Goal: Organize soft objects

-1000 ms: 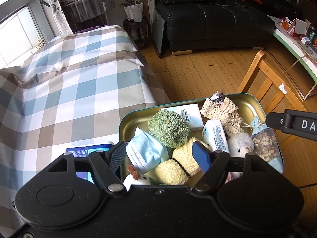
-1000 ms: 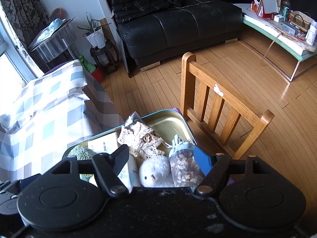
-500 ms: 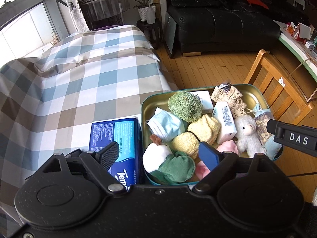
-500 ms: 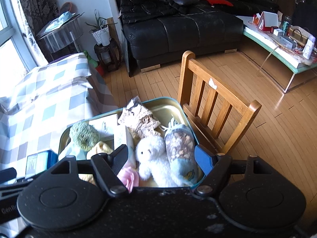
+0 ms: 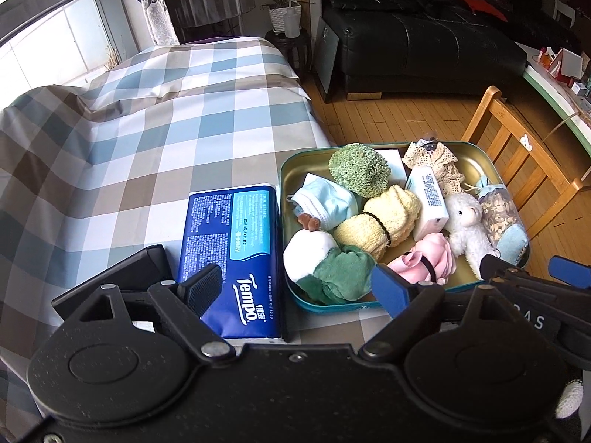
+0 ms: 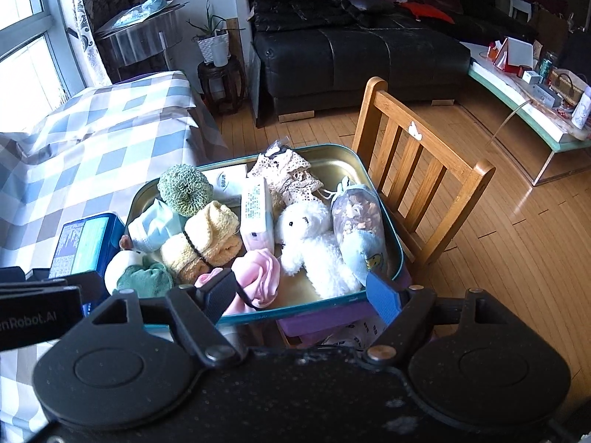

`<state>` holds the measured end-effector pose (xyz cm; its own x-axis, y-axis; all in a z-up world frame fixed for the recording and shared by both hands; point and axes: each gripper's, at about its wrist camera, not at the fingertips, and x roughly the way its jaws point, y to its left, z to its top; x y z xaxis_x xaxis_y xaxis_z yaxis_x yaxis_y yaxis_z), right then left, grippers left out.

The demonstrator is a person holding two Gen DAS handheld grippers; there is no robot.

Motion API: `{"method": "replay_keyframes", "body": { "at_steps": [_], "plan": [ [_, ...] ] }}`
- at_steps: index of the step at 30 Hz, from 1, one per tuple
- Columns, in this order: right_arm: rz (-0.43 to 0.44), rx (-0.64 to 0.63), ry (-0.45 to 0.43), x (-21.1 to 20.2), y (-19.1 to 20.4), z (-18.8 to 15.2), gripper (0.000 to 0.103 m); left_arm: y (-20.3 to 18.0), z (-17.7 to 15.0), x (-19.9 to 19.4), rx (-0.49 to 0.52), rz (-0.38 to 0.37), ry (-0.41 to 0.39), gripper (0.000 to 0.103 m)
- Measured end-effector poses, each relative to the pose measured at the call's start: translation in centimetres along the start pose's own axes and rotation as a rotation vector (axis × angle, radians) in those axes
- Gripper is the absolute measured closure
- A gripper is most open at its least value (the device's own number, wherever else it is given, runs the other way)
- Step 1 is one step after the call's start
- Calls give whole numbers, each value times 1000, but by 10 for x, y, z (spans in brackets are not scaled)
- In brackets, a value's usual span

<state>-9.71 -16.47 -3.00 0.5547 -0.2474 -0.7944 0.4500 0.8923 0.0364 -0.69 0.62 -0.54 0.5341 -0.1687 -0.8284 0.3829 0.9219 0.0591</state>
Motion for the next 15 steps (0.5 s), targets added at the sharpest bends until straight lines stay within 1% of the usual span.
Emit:
{"method": "replay_keyframes", "body": {
  "at_steps": [4,8,15],
  "plan": [
    [-6,-3,5,3,1,1,25,4,-2,1,-13,15,6,18],
    [-7,3,11,4,0,1,25,4,-6,3,-10,50,-1,18],
    [-7,1,18,7,1,1,24,1,-9,9,2,51,19,17]
  ]
}}
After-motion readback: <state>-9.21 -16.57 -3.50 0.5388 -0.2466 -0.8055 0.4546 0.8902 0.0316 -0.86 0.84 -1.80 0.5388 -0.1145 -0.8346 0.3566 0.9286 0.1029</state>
